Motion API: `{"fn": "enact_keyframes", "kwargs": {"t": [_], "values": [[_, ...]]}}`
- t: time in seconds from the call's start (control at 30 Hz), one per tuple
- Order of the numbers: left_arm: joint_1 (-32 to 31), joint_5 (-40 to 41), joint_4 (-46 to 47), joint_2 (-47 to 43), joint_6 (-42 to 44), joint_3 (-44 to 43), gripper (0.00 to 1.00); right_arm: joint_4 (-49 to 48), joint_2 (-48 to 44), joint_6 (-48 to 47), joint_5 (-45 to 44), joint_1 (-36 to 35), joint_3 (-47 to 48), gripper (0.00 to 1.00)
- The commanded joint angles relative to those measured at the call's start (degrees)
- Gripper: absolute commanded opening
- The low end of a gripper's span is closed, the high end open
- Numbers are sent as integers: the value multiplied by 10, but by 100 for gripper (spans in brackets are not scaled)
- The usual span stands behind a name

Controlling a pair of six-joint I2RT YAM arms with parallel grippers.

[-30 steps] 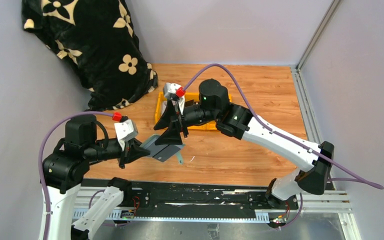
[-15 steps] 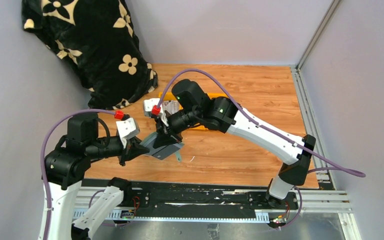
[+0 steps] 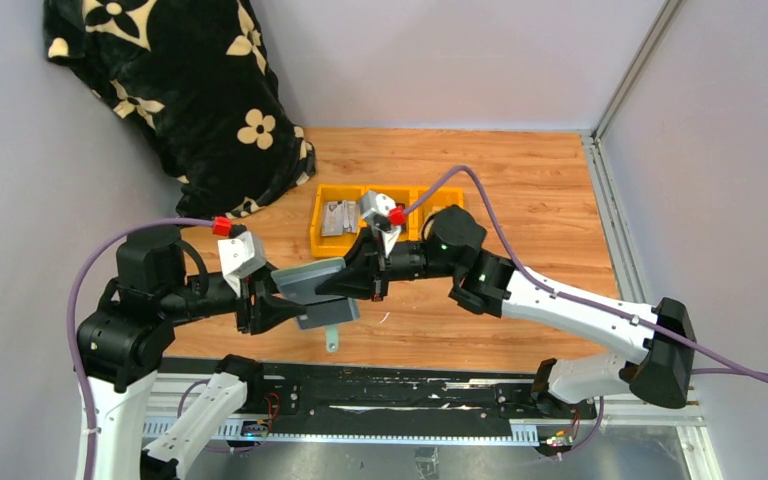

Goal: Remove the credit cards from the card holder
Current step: Remove the credit card from the card holder.

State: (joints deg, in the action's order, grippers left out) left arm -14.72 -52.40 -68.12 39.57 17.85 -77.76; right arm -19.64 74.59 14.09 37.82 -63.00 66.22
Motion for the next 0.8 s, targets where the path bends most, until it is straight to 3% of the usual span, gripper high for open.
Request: {"fn": "enact_keyframes", "kwargs": {"t": [0.0, 0.2, 0.4, 0.53, 0.67, 0.77], "values": [[-1, -37, 121, -19, -156, 12, 49, -364, -29, 156, -78, -1, -83, 0], [-1, 3, 321, -71, -388, 97, 56, -448, -49, 135, -139, -10, -117, 0], [-1, -7, 347, -71, -442, 117, 52, -497, -57, 124, -174, -20, -129, 0], [-1, -2, 379, -69, -479, 125, 41, -502, -46, 118, -170, -33, -128, 0], [-1, -2, 401, -58, -520, 122, 20, -494, -37, 97, -178, -42, -141, 0], [-1, -11, 390, -54, -516, 121, 11, -492, -38, 78, -195, -43, -161, 0]]}}
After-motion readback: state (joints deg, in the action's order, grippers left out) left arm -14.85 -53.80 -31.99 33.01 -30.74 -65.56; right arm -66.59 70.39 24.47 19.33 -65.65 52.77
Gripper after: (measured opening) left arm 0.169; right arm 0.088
